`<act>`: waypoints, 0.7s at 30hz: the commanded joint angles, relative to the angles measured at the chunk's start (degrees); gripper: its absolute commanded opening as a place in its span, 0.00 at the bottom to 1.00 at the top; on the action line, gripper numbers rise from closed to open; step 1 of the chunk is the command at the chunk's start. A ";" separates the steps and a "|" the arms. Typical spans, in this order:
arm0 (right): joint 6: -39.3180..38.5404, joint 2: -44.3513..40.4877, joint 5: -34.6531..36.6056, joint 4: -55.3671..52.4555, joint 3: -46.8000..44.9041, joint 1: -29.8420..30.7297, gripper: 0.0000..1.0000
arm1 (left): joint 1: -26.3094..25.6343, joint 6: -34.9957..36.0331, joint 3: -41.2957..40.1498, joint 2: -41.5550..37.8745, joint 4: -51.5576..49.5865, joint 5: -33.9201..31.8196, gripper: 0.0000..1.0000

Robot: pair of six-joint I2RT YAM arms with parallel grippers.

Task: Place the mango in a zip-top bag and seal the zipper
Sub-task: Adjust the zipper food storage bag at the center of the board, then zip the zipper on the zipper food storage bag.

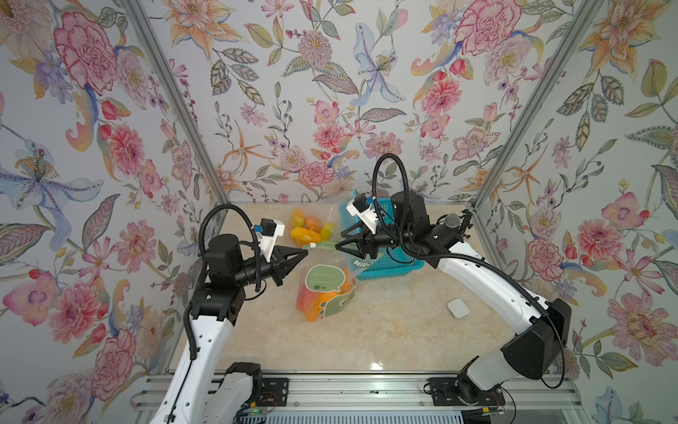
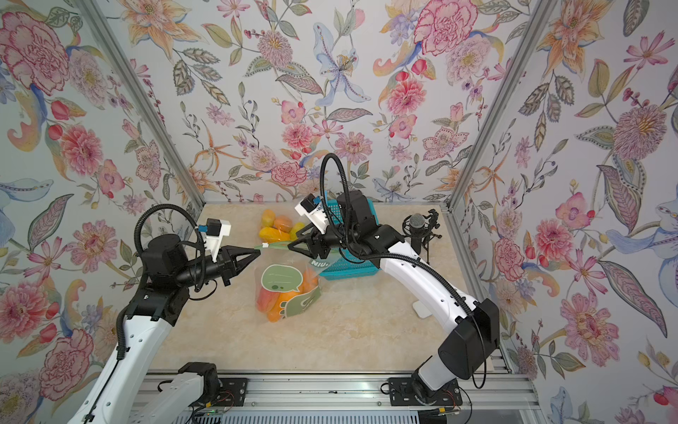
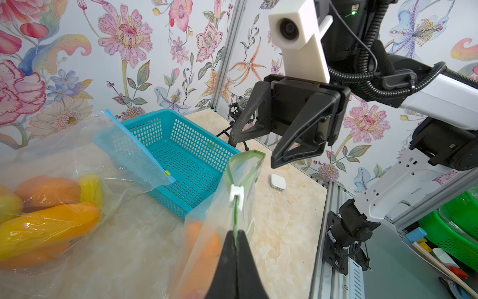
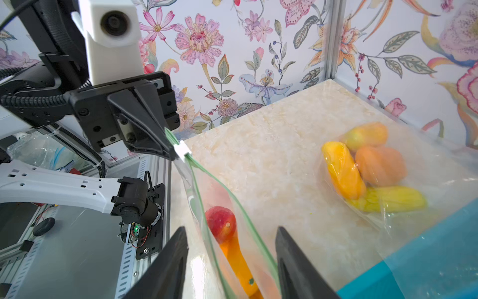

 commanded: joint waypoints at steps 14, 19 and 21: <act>-8.41 9.44 -11.80 -4.66 14.84 2.17 0.51 | -1.95 3.02 1.41 -1.66 -1.66 1.94 0.00; -9.74 11.07 -11.23 -7.91 15.94 3.73 0.45 | -2.10 3.31 1.36 -1.73 -1.83 1.73 0.00; -9.79 11.44 -11.10 -8.33 16.18 3.91 0.41 | -2.19 3.40 1.39 -1.55 -1.82 1.72 0.00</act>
